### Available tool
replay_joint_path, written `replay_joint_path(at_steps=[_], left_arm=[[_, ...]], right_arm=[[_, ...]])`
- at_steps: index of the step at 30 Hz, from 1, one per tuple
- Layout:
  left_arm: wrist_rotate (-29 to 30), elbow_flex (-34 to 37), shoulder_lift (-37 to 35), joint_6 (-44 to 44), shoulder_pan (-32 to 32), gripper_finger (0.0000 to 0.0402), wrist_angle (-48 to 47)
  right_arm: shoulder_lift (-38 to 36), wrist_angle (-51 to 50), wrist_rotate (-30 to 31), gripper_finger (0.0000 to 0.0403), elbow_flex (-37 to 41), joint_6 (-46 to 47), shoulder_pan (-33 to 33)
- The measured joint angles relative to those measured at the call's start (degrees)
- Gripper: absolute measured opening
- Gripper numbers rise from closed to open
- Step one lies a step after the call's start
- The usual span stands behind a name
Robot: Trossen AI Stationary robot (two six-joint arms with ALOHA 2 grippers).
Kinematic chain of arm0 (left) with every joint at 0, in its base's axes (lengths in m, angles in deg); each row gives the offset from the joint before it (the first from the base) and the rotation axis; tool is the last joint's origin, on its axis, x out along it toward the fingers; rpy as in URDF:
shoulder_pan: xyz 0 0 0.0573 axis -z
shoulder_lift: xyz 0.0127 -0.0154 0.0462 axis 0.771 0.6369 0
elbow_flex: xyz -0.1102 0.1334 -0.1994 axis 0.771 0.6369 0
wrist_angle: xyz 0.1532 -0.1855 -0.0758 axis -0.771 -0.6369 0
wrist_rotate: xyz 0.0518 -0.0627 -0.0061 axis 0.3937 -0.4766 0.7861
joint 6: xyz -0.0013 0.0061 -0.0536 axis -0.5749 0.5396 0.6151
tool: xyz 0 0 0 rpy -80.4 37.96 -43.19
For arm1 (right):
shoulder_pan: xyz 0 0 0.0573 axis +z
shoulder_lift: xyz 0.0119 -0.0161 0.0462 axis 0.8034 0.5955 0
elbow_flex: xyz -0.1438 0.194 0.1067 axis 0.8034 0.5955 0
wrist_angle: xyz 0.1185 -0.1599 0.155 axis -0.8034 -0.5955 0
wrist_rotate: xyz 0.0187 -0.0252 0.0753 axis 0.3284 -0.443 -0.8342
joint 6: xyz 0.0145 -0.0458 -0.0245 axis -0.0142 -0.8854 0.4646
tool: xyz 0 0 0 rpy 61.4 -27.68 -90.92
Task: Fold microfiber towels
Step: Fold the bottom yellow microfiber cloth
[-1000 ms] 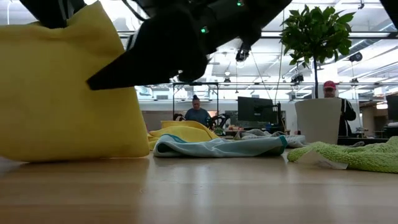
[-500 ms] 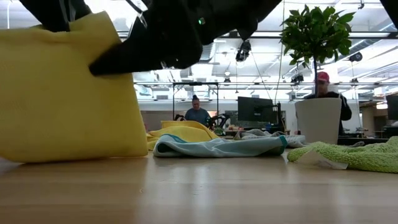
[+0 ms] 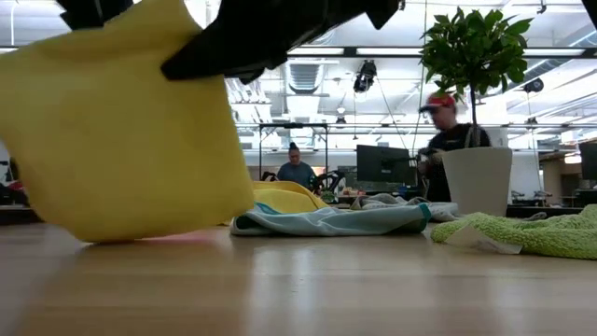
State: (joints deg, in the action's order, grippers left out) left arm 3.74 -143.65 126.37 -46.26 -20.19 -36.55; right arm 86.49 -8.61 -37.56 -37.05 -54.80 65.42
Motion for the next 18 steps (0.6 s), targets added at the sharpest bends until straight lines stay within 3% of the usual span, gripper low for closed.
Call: replay_joint_path(at_steps=[7,18], left_arm=[[0.59,-0.02,-2.46,-0.41,-0.49,0.0226,1.2],[7.1,0.09,-1.76,0.03,-0.66,0.0228,2.53]], right_arm=[[-1.47,-2.34,0.0,0.0009,0.02,4.88,-0.25],[-1.47,-2.53,0.04,0.0009,0.02,7.47,-1.02]])
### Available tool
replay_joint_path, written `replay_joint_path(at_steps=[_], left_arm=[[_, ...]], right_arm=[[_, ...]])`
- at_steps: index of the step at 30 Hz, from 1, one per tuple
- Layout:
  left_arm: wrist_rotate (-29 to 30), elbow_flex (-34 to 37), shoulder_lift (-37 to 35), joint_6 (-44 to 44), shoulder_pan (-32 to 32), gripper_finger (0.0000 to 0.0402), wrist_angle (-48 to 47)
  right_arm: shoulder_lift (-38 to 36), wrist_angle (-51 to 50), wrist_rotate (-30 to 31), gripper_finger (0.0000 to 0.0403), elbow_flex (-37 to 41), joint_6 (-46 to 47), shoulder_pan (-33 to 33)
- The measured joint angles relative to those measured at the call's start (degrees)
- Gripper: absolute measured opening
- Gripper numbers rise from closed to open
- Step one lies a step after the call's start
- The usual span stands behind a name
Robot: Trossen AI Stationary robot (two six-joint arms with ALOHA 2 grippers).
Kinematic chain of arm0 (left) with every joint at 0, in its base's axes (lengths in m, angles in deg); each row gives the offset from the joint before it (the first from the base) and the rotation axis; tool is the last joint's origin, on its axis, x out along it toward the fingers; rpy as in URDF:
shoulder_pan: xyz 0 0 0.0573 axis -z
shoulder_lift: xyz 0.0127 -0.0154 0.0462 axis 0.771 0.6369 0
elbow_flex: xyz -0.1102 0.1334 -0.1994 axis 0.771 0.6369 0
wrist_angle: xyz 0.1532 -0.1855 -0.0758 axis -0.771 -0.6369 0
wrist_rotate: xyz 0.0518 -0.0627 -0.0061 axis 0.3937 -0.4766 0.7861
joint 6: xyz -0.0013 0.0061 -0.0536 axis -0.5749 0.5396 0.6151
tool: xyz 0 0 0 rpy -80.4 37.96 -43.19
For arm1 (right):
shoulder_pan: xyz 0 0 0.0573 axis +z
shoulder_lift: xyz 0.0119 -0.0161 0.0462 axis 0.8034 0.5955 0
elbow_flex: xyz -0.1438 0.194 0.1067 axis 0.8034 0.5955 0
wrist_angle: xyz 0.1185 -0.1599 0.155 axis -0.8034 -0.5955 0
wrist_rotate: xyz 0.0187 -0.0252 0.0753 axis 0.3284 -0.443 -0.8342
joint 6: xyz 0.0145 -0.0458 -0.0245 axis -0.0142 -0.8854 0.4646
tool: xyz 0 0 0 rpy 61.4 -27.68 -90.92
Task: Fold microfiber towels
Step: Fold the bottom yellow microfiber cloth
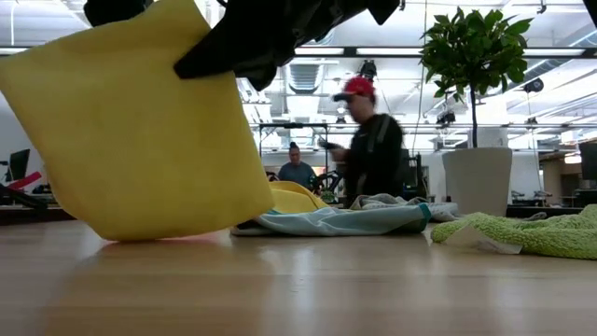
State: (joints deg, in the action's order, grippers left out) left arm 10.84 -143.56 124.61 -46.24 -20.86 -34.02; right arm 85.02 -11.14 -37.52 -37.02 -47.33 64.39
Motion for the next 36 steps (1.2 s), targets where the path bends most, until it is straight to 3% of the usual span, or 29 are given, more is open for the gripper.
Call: replay_joint_path(at_steps=[6,14,19,24,26,36], left_arm=[[-0.38,0.54,1.4,1.69,0.27,0.0228,0.02],[-7.5,0.95,6.18,3.25,0.86,0.021,-0.13],[-10.64,0.85,6.74,5.36,2.2,0.0145,-2.03],[-10.62,0.29,6.12,5.08,2.62,0.004,-3.48],[-10.64,-0.24,6.12,4.11,2.6,0.0011,-3.46],[-12.92,-1.36,6.03,2.54,2.51,0.0001,-3.65]], right_arm=[[0.0,0.26,0.0,0.0009,0.0,0.48,-0.11],[0.0,0.37,-0.1,0.0009,0.02,0.51,0.22],[0.0,0.07,-1.22,0.0009,0.18,0.45,0.81],[0.0,-0.22,-4.54,0.0011,0.31,2.08,0.81],[0.0,-0.31,-4.56,0.0019,0.31,1.59,0.81],[0.0,0.4,-4.65,0.0124,-0.54,0.38,1.18]])
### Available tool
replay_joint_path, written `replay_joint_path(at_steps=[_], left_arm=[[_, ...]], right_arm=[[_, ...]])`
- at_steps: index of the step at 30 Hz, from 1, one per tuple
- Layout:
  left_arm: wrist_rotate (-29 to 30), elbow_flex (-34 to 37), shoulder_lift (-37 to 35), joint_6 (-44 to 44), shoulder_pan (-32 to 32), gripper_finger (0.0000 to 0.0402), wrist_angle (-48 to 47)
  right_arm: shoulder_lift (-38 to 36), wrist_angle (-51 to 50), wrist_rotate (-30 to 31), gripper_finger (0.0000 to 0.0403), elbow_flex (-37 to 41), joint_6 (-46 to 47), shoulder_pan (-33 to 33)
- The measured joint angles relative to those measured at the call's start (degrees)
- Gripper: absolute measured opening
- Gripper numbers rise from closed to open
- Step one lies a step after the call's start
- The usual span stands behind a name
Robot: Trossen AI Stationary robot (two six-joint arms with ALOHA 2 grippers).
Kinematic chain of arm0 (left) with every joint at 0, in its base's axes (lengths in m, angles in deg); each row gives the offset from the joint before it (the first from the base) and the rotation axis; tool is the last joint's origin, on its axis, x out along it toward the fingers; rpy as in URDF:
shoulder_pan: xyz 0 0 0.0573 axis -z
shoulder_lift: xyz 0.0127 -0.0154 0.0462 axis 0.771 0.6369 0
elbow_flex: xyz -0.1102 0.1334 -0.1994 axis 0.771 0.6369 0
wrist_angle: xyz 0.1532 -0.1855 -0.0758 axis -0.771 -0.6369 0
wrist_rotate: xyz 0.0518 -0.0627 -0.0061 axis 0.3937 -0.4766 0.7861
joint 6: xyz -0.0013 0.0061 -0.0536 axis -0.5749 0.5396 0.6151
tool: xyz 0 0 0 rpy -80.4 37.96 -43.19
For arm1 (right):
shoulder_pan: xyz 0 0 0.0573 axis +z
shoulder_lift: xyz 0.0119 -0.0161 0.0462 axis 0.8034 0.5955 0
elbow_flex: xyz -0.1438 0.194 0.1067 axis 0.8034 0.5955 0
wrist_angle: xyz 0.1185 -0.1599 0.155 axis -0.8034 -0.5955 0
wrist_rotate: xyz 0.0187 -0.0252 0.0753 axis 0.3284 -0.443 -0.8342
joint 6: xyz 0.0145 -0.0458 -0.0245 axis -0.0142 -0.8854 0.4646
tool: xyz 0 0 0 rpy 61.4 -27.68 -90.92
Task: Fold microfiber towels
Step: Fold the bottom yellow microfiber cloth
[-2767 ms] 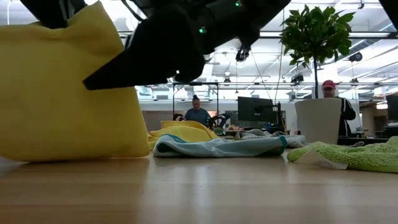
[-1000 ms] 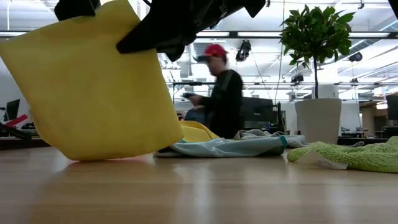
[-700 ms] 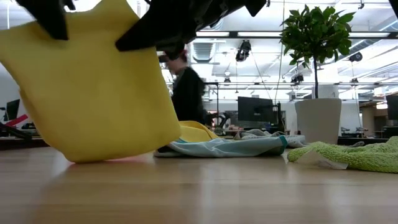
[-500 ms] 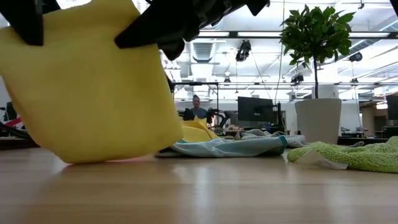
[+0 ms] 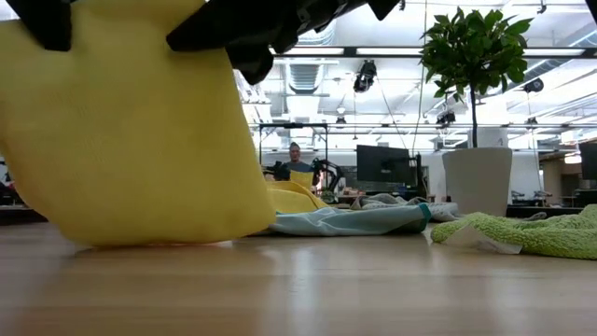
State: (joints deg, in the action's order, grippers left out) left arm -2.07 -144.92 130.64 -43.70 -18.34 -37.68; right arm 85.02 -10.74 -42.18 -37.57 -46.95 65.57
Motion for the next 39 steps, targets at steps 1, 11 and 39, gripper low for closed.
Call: replay_joint_path(at_steps=[1,11,39], left_arm=[[-0.06,0.0,0.0,0.01,0.0,0.0001,-0.02],[-0.78,-1.19,-0.44,-0.05,-1.08,0.0001,-9.13],[-7.22,-1.42,17.91,6.28,2.48,0.0,23.49]], right_arm=[[0.0,0.19,-0.01,0.0131,-0.15,-0.01,0.0],[-0.02,1.08,-2.49,0.0058,-2.67,-6.57,-0.24],[0.02,0.78,-6.22,0.0009,9.72,7.41,8.04]])
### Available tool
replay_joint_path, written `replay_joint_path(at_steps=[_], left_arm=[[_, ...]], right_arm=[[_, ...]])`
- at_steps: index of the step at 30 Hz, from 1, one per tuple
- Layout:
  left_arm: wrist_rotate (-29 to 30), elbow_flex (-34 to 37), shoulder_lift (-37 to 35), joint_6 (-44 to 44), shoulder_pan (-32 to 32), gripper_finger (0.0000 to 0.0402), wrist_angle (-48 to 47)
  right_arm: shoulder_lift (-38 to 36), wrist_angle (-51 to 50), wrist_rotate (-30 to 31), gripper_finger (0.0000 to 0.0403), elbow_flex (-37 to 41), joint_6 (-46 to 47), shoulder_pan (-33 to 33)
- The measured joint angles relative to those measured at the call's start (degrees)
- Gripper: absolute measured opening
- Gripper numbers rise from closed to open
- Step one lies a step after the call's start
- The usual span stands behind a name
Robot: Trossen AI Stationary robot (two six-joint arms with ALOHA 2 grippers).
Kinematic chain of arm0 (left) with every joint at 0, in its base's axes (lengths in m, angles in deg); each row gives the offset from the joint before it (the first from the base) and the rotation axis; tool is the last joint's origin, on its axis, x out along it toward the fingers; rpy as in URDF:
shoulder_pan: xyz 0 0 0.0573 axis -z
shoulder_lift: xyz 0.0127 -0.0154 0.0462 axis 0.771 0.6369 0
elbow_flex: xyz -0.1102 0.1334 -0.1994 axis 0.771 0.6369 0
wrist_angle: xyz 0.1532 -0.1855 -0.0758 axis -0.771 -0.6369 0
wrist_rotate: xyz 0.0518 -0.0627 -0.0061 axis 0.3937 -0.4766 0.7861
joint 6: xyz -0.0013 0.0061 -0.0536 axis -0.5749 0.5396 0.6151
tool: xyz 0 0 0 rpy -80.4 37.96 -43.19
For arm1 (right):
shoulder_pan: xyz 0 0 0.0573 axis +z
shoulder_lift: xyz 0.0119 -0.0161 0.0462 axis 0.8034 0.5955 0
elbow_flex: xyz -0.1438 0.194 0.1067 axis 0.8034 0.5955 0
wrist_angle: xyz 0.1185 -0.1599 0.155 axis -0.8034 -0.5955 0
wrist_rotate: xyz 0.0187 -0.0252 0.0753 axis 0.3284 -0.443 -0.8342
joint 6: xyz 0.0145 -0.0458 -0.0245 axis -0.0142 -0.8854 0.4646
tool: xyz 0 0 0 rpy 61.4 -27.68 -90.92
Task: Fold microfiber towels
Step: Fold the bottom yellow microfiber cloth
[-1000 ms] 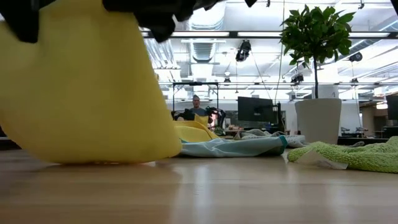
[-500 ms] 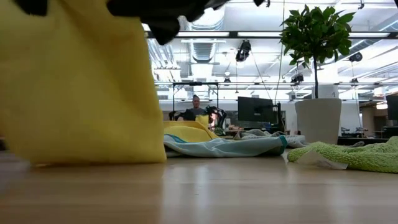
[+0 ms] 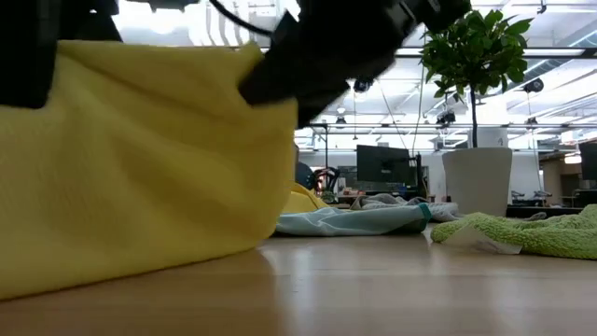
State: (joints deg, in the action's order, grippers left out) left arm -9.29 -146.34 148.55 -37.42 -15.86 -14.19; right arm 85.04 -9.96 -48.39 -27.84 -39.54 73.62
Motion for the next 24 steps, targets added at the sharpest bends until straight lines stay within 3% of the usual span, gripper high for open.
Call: replay_joint_path(at_steps=[11,24], left_arm=[[-1.26,0.0,0.98,-1.02,-1.29,0.0,-0.25],[0.64,0.19,-1.74,-3.33,-4.67,0.0,-11.8]], right_arm=[[0.0,0.07,0.91,0.0009,-0.23,2.31,-4.02],[0.0,1.66,1.61,0.0009,-0.59,-0.41,-9.7]])
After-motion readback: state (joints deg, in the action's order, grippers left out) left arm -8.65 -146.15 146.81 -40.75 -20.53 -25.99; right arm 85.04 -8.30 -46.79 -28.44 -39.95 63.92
